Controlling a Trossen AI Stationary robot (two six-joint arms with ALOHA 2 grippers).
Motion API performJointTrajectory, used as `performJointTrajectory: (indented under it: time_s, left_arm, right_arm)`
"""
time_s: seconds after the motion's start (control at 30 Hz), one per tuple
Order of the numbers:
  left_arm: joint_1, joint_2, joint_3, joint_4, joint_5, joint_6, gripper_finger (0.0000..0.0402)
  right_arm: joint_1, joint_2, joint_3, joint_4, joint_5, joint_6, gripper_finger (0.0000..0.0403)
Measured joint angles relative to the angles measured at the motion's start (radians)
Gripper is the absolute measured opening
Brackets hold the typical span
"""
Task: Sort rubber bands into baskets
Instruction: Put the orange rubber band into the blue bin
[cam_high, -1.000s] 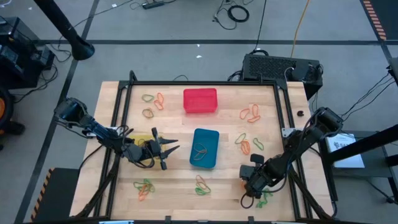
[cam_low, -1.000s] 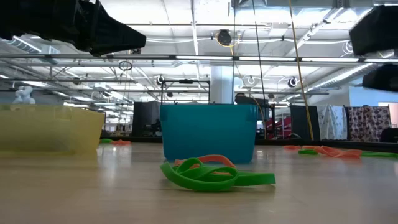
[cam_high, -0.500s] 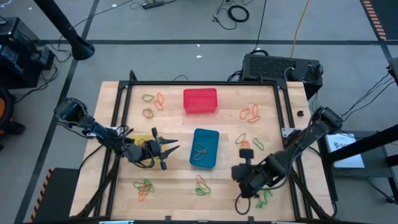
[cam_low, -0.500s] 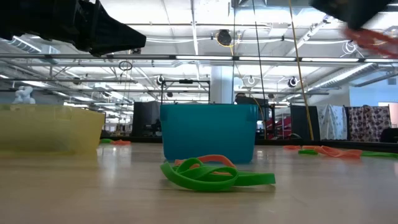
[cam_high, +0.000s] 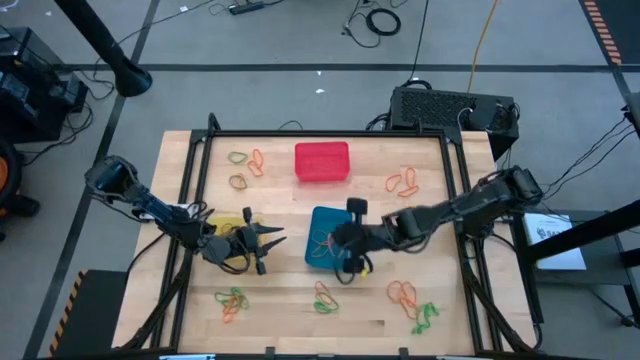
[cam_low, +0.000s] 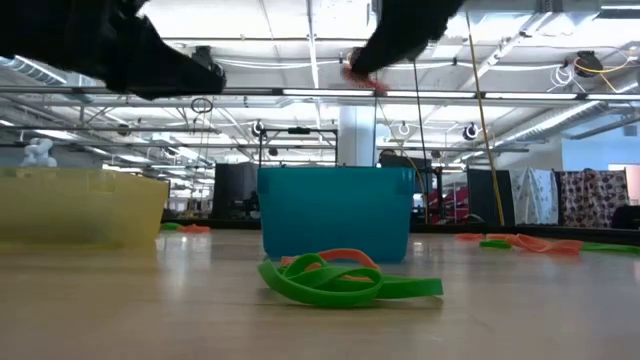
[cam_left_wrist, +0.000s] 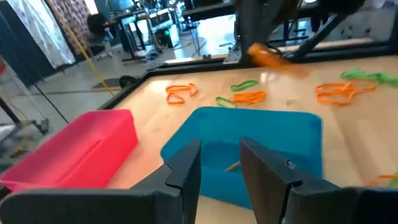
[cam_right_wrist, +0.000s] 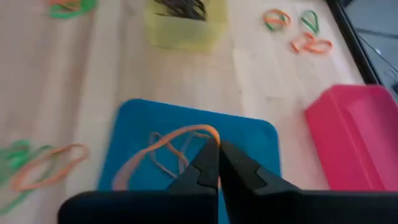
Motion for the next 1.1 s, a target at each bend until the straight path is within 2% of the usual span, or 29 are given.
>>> performJointTrajectory:
  time_s: [0.2, 0.33, 0.47, 0.57, 0.67, 1.1]
  left_arm:
    - [-0.073, -0.188, 0.006, -0.223, -0.001, -0.152, 0.0118]
    - [-0.104, -0.289, 0.007, -0.360, -0.003, -0.245, 0.0118]
    - [-0.109, -0.312, 0.007, -0.469, -0.059, -0.317, 0.0118]
    - [-0.104, -0.304, 0.007, -0.496, -0.120, -0.318, 0.0118]
    - [-0.094, -0.294, 0.006, -0.501, -0.138, -0.318, 0.0118]
    - [-0.089, -0.293, 0.006, -0.498, -0.137, -0.343, 0.0118]
  right_arm:
    - [-0.081, 0.001, -0.045, 0.013, -0.001, 0.039, 0.0000]
    - [-0.103, 0.001, -0.092, 0.117, -0.030, 0.066, 0.0000]
    - [-0.111, 0.001, -0.143, 0.231, -0.127, 0.062, 0.0000]
    - [-0.111, 0.000, -0.163, 0.270, -0.131, 0.066, 0.0000]
    - [-0.111, 0.000, -0.182, 0.274, -0.131, 0.067, 0.0003]
    - [-0.125, 0.000, -0.191, 0.288, -0.127, 0.072, 0.0117]
